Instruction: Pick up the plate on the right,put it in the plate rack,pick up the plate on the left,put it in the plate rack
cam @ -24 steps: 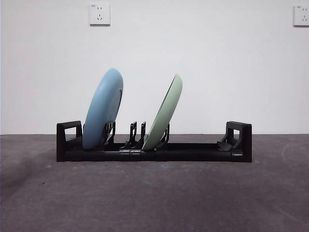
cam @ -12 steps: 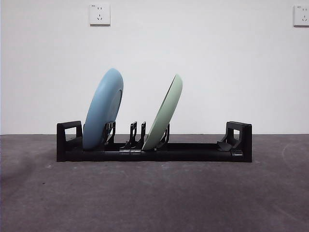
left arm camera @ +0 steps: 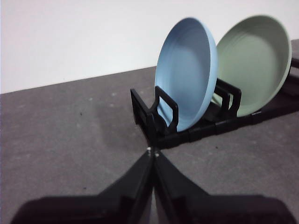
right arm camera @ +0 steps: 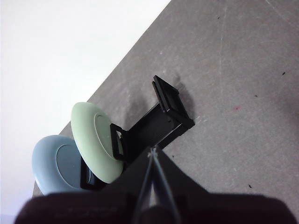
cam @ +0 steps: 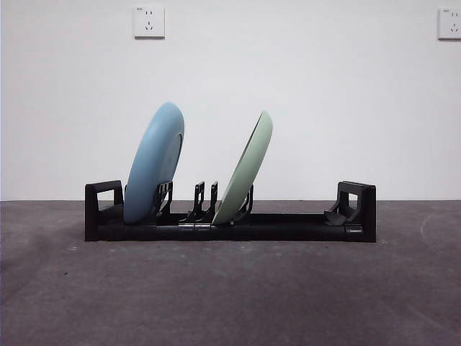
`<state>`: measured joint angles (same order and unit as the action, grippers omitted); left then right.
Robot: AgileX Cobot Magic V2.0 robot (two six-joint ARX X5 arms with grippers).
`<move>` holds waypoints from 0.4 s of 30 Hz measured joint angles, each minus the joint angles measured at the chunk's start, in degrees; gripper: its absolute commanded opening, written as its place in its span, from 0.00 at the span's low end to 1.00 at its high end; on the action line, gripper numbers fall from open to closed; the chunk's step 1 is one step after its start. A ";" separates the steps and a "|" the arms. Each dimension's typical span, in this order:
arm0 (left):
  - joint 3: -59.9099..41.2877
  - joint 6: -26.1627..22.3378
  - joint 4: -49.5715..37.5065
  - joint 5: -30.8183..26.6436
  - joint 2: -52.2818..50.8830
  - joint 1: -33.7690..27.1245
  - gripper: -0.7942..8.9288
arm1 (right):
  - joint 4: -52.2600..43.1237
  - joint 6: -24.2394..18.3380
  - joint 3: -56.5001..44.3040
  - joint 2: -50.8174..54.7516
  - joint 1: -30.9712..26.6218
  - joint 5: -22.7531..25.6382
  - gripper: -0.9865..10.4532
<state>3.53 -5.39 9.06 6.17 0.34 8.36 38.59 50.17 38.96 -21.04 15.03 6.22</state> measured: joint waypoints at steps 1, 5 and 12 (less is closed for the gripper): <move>-0.50 0.00 -0.20 -0.04 -0.02 0.00 0.08 | 0.00 0.00 0.00 0.00 0.02 0.00 0.09; -2.51 0.00 1.07 -0.02 -0.02 0.00 0.08 | 0.00 0.00 0.00 0.00 0.02 0.00 0.09; -2.51 1.09 1.11 -0.02 -0.07 -1.38 0.08 | 0.00 0.00 0.00 0.00 0.02 0.00 0.09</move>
<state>1.02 -4.29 10.17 6.15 0.27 6.98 38.59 50.17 38.96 -21.04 15.05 6.22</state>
